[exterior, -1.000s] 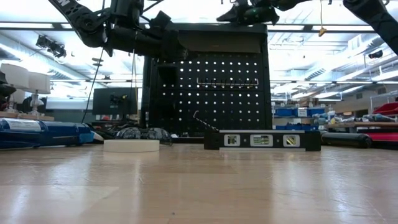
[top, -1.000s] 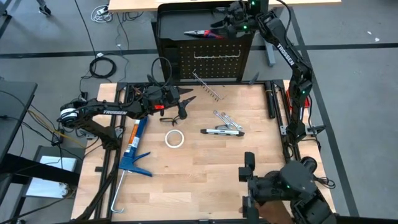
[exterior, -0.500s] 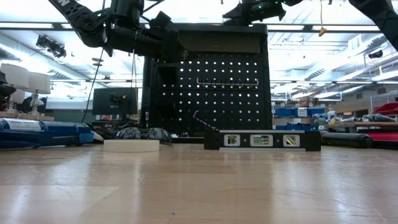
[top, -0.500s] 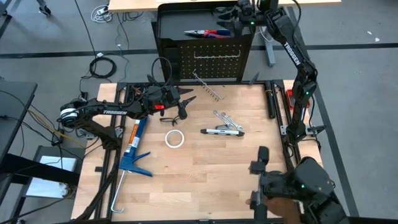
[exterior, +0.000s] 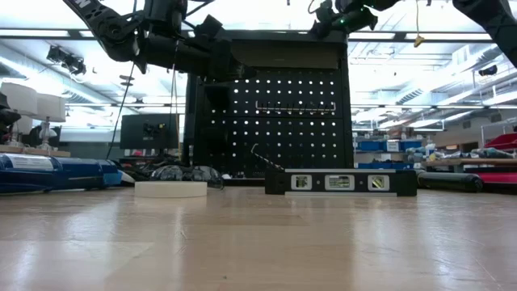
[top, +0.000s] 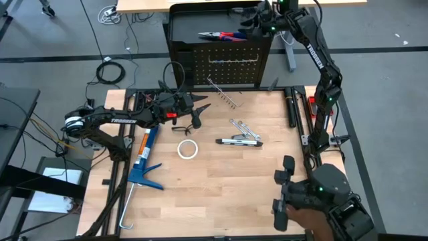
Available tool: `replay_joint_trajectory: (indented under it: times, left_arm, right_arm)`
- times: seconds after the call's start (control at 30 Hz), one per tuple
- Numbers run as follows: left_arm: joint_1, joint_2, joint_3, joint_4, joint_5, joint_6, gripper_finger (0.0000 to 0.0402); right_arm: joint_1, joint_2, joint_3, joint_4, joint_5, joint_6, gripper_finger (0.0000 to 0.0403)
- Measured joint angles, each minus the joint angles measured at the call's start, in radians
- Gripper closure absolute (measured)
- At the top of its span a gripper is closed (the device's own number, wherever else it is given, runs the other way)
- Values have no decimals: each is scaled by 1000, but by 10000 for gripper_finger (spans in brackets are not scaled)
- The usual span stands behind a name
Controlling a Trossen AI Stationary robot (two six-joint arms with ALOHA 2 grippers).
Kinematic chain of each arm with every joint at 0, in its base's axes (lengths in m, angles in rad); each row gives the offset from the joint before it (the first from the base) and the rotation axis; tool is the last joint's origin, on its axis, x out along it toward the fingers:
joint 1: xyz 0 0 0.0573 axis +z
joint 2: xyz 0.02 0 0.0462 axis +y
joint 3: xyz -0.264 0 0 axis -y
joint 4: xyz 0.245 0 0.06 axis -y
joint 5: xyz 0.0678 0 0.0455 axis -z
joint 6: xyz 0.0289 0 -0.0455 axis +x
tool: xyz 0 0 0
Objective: Hang tools onto peg board
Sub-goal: Remove the pliers from the peg board bin
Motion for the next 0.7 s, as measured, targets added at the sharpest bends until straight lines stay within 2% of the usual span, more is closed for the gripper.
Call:
replay_joint_trajectory:
  times: [0.27, 0.47, 0.7]
  left_arm:
    - [0, 0, 0, 0, 0, -3, 236]
    - [0, 0, 0, -10, 0, -5, 236]
    - [0, 0, 0, -9, 0, 11, 236]
  right_arm:
    - [-2, 0, 1, -19, -8, 38, 213]
    - [-9, 1, 1, -4, -116, 72, 213]
    - [-12, 1, 1, -22, -118, 87, 213]
